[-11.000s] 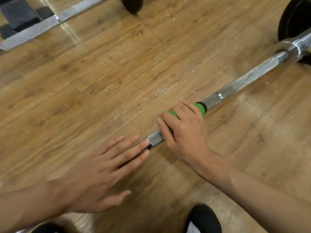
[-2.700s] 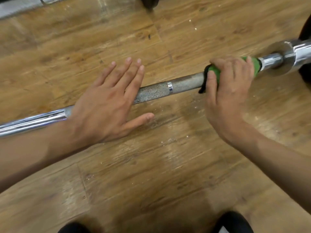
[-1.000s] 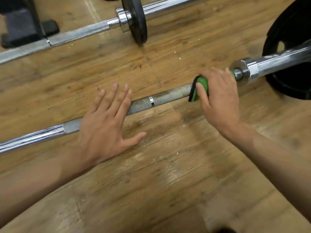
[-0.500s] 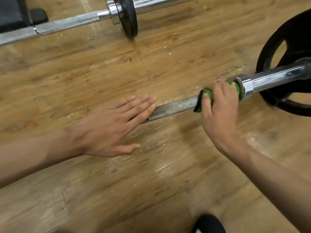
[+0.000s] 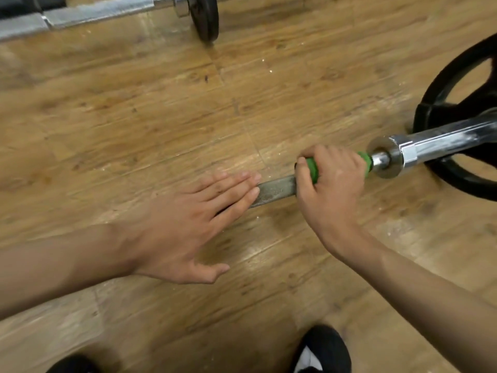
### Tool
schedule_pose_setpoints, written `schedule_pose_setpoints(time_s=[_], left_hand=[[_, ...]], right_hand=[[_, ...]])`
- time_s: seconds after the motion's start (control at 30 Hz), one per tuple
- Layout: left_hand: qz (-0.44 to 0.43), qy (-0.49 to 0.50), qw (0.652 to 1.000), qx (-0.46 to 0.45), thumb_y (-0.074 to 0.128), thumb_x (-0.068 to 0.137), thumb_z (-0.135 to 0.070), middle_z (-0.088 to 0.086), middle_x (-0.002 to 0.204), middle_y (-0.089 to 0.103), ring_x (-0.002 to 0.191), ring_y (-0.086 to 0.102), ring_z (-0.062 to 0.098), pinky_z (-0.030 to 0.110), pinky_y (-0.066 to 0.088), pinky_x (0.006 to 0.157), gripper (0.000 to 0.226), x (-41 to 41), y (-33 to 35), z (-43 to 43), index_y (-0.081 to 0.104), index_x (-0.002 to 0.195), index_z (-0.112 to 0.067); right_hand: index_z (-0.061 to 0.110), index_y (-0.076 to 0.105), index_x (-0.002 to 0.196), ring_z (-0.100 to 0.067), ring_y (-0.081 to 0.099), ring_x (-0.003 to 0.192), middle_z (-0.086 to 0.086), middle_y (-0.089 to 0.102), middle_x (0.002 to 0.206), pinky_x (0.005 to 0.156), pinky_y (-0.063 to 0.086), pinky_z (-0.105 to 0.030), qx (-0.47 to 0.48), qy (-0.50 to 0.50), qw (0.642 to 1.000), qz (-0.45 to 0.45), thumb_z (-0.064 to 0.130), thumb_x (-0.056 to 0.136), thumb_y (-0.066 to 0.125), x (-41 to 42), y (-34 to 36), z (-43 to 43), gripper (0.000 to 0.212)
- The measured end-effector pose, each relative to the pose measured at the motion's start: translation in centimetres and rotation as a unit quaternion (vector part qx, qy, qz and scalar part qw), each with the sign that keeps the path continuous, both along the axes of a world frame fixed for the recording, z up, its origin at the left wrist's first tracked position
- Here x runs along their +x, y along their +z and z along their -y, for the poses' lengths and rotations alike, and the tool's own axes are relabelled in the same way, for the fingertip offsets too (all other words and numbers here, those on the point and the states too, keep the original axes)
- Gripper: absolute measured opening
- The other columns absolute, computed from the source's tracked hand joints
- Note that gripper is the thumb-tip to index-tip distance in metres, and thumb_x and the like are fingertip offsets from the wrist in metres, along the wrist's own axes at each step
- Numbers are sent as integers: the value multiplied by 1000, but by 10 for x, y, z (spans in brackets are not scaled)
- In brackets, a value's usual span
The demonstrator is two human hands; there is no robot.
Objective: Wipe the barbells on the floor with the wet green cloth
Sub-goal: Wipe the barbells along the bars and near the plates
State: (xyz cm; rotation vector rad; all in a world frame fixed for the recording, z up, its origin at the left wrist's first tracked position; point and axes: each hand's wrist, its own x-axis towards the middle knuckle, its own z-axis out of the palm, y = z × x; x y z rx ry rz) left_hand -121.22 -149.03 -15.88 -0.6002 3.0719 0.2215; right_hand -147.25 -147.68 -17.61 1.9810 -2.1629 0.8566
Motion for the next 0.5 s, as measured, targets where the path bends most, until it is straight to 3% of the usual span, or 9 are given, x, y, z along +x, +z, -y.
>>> schedule_pose_setpoints(time_s=[0.1,0.17,0.27,0.37,0.5], left_hand=[[-4,2,1000,-16,44,93,-74,22,172,4,161,5,31,46,12,128,109,-2,2,-9,11,164,2],[2,-4,1000,-10,38,94,-77,22,172,4,161,4,32,46,11,128,109,-3,4,-14,10,163,2],[8,-5,1000,3,34,93,-82,22,172,4,161,3,32,47,11,128,112,-4,5,-21,12,163,2],[7,0,1000,0,32,92,-86,23,172,5,161,3,34,48,11,128,115,-5,4,-30,13,163,3],[8,-2,1000,-17,37,93,-83,23,172,6,161,6,34,49,12,128,112,-7,4,-36,15,163,2]], right_hand=[[13,70,98,-28,62,83,-2,66,87,85,42,-46,11,147,989,-28,30,103,51,-5,0,-18,26],[6,70,104,-31,61,89,-7,66,92,95,44,-48,16,187,982,-32,27,106,49,-34,-1,-25,30],[5,67,96,-36,57,88,-12,66,89,109,40,-52,35,51,998,-7,22,102,51,-65,5,-21,24],[10,66,86,-38,58,79,-11,64,79,88,42,-47,44,-52,998,-8,23,94,54,-34,9,-13,19],[12,68,94,-34,58,73,-6,61,80,75,44,-47,86,143,985,-46,28,101,50,-23,13,-34,25]])
